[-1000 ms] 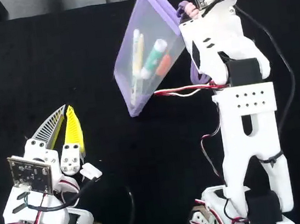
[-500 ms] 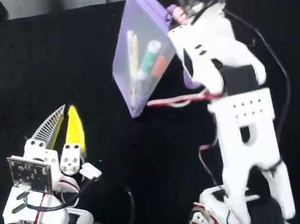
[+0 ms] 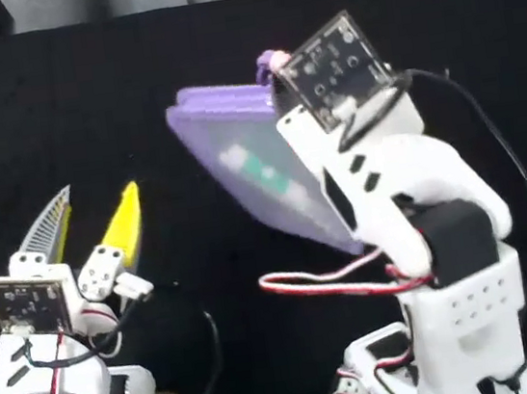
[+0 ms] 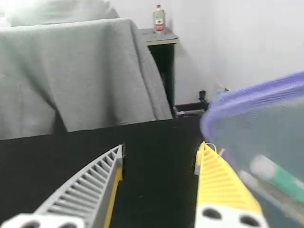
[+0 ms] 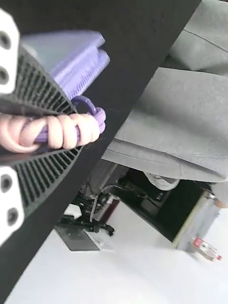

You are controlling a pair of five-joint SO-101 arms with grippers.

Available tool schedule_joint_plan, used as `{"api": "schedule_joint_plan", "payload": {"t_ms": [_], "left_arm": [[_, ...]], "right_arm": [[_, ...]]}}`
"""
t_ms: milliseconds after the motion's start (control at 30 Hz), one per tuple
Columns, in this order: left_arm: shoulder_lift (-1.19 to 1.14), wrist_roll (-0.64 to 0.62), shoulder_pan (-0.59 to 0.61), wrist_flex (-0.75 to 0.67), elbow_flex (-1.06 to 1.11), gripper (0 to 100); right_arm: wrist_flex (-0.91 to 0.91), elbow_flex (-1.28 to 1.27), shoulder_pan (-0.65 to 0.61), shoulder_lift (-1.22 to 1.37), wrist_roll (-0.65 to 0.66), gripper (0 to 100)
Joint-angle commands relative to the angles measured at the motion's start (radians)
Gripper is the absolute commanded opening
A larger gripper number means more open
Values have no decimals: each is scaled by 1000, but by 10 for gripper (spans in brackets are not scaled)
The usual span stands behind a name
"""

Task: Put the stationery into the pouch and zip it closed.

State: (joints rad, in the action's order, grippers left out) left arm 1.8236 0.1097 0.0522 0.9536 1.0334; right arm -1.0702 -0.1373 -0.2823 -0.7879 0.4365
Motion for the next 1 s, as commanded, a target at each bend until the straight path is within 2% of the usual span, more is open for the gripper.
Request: {"api": "schedule_joint_plan", "payload": {"t_ms": [0,333,567,833,967], "left_arm": [[0,2,45,3,-61,249],[0,-2,38,3,-59,254],[0,2,38,3,-53,254],[0,5,39,54,-58,254],[0,5,39,58,-59,254]], "right_arm": [[-2,67,-12,-42,12,11],[-2,65,-11,-48,14,11],[-34,67,-17,-76,75,11],[-178,102,-11,-88,95,11],[-186,42,-11,-56,110,11]]}}
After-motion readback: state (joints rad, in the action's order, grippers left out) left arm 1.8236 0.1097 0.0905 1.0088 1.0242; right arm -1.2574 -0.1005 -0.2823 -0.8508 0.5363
